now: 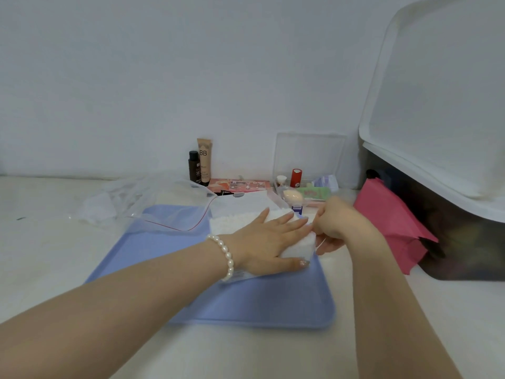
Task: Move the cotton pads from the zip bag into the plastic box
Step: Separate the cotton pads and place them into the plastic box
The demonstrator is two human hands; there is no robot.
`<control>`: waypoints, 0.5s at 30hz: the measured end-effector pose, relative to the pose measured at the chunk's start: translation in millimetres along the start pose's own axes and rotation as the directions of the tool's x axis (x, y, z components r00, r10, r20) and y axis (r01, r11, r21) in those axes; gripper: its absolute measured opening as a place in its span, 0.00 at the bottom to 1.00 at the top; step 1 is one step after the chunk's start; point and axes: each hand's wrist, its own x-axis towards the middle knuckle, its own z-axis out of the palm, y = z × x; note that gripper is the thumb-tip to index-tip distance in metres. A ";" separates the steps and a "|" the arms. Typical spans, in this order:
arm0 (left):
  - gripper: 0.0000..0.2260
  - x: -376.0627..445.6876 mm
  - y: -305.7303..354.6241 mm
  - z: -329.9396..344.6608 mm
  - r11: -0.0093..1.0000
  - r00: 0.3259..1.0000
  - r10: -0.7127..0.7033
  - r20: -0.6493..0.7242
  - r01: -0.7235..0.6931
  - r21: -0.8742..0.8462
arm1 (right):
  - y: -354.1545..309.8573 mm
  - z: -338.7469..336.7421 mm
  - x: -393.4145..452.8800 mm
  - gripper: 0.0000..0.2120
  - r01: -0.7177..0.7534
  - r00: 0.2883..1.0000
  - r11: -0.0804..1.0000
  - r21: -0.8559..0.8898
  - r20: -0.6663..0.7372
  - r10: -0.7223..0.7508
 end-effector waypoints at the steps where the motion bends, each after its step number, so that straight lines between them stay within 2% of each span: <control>1: 0.33 1.2 -0.2 1.1 1.000 1.000 0.001 -0.007 -0.001 0.005 | 0.6 -0.8 -0.9 0.07 0.006 1.000 1.000 0.005 0.019 -0.006; 6: 0.38 -2.3 0.6 -0.8 1.000 0.999 -0.014 -0.052 0.014 -0.002 | 4.9 -4.3 -5.2 0.10 0.045 0.997 0.997 0.057 0.063 -0.049; 10: 0.39 -33.2 -8.6 -19.9 0.981 0.970 -0.052 -0.239 0.005 -0.196 | 5.3 -5.2 -6.5 0.11 0.041 0.997 0.999 0.029 0.067 -0.043; 12: 0.33 -57.6 -19.0 -29.7 0.952 0.945 -0.121 -0.305 0.023 -0.304 | 5.7 -5.8 -8.4 0.12 0.031 0.998 0.999 0.020 0.062 -0.032; 14: 0.20 -83.5 -27.6 -35.5 0.924 0.918 -0.213 -0.335 0.077 -0.375 | 6.6 -7.2 -11.7 0.13 0.042 0.999 0.998 0.036 0.023 -0.043; 15: 0.13 -94.5 -31.6 -35.4 0.906 0.912 -0.276 -0.303 0.141 -0.400 | 6.3 -8.2 -14.4 0.15 0.052 0.999 0.998 0.043 -0.008 -0.052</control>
